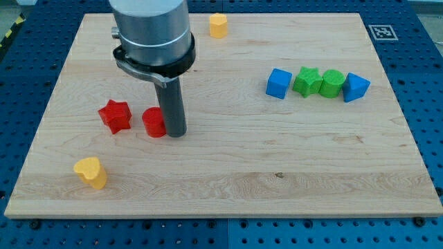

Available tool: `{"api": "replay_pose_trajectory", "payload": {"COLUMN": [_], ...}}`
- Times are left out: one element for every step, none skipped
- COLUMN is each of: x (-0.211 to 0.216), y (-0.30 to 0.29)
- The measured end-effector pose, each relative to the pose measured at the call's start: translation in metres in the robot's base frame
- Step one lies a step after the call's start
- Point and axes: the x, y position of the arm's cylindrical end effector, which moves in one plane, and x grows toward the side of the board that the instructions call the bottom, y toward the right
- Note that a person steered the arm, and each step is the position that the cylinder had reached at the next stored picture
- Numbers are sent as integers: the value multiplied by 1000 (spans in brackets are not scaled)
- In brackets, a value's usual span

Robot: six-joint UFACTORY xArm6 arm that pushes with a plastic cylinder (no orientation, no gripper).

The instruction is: Slide the heart towards the red blocks

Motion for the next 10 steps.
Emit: {"api": "replay_pose_trajectory", "payload": {"x": [-19, -20, -20, -28, -31, -19, -18, 2, 57, 115], "y": [-9, -6, -7, -6, 16, 57, 63, 63, 63, 61]}}
